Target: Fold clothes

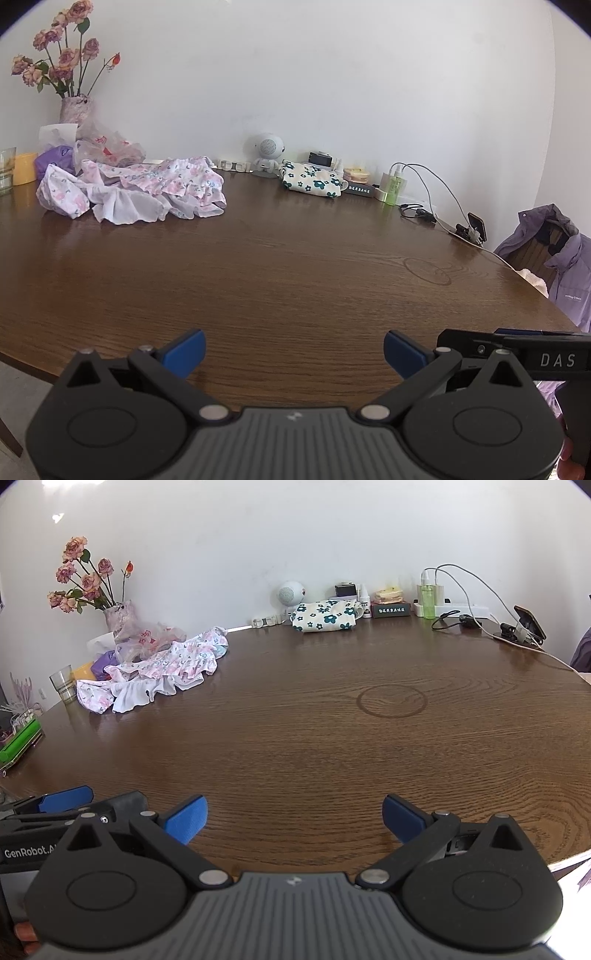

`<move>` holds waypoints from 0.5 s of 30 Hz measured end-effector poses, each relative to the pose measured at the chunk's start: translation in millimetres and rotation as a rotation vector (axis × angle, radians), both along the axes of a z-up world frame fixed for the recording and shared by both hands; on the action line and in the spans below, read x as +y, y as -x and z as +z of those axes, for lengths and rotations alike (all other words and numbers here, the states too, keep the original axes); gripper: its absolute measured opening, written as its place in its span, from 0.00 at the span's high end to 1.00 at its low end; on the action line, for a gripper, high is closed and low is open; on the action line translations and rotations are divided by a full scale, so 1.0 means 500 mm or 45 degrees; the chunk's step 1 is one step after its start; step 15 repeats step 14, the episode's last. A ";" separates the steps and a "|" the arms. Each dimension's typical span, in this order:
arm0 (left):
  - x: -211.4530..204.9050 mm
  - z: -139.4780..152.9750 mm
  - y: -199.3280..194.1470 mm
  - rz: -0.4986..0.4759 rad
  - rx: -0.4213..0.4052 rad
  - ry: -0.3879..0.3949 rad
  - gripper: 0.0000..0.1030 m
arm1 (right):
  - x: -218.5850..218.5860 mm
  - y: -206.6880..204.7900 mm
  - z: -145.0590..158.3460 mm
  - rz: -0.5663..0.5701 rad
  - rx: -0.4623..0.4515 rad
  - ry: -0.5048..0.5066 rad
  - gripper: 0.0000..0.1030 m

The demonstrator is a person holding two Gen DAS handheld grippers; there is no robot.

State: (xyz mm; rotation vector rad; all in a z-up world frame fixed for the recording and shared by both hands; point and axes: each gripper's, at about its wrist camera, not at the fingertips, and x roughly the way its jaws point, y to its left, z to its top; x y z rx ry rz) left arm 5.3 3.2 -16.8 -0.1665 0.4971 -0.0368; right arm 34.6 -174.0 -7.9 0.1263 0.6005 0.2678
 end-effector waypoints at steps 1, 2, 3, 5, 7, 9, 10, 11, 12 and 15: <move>0.000 0.000 0.001 0.000 -0.001 -0.001 0.00 | 0.000 0.000 0.000 0.000 0.000 0.001 0.00; 0.000 0.000 0.001 0.003 -0.001 -0.003 0.00 | 0.001 0.001 0.000 0.000 -0.001 0.000 0.00; 0.000 0.000 0.001 0.005 0.000 -0.005 0.00 | 0.001 0.001 -0.001 0.000 0.000 0.000 0.00; 0.001 0.000 0.001 0.007 0.000 -0.003 0.00 | 0.001 0.001 -0.001 -0.001 0.003 -0.002 0.00; 0.002 0.001 0.001 0.012 -0.002 -0.004 0.00 | 0.001 0.002 -0.001 -0.001 0.001 -0.002 0.00; 0.001 0.001 0.001 0.016 -0.001 -0.007 0.00 | 0.001 0.002 -0.001 -0.001 -0.001 -0.001 0.00; 0.001 0.000 0.001 0.015 0.002 -0.006 0.00 | 0.002 0.002 -0.001 -0.001 -0.001 -0.001 0.00; 0.002 0.000 0.000 0.014 0.005 -0.004 0.00 | 0.002 0.002 -0.001 -0.001 0.000 -0.001 0.00; 0.002 -0.001 -0.001 0.014 0.007 -0.004 0.00 | 0.002 0.002 -0.001 -0.001 0.002 -0.002 0.00; 0.002 -0.001 0.000 0.008 0.002 -0.004 0.00 | 0.002 0.001 -0.001 -0.003 0.003 -0.002 0.00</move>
